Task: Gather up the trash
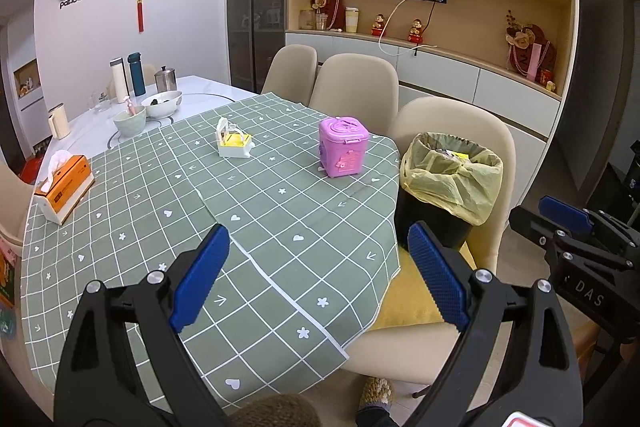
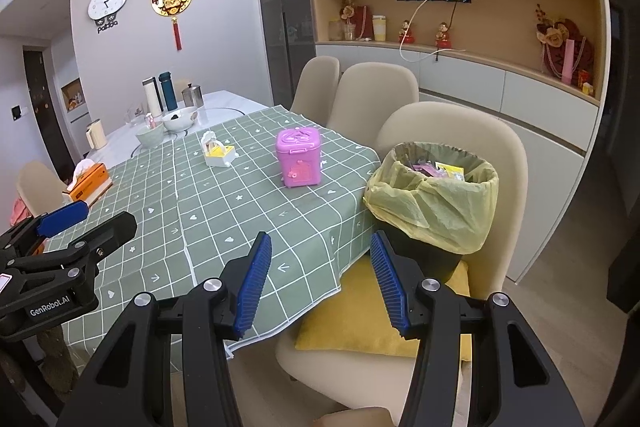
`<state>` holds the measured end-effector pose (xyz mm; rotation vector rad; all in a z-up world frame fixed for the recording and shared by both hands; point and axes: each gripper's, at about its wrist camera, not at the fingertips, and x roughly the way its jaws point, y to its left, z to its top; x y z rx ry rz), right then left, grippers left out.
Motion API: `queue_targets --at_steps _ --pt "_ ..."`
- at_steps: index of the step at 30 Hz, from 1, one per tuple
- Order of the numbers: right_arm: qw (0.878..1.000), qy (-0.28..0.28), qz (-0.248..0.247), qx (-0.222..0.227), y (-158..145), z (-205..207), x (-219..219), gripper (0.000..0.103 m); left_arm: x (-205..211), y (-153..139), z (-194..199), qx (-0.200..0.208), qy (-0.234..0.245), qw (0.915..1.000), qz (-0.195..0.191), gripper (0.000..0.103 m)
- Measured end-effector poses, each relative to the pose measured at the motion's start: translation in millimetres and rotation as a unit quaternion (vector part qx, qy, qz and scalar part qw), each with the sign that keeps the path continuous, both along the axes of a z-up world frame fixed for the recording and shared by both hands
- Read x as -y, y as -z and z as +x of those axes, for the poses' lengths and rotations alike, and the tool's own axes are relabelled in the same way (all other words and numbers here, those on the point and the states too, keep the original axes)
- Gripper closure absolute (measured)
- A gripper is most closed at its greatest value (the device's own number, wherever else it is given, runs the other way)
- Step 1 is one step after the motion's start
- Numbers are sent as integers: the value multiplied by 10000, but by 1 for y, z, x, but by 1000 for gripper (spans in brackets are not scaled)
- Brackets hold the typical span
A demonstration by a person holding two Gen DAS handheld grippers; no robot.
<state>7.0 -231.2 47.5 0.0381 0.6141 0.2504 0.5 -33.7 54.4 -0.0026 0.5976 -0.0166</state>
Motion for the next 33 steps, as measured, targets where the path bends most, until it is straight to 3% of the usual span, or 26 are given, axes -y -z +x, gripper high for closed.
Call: queue_targets --at_steps 33 --pt "10000 -6 12 -55 4 1 -3 54 -5 5 1 -2 -58 10000 14 17"
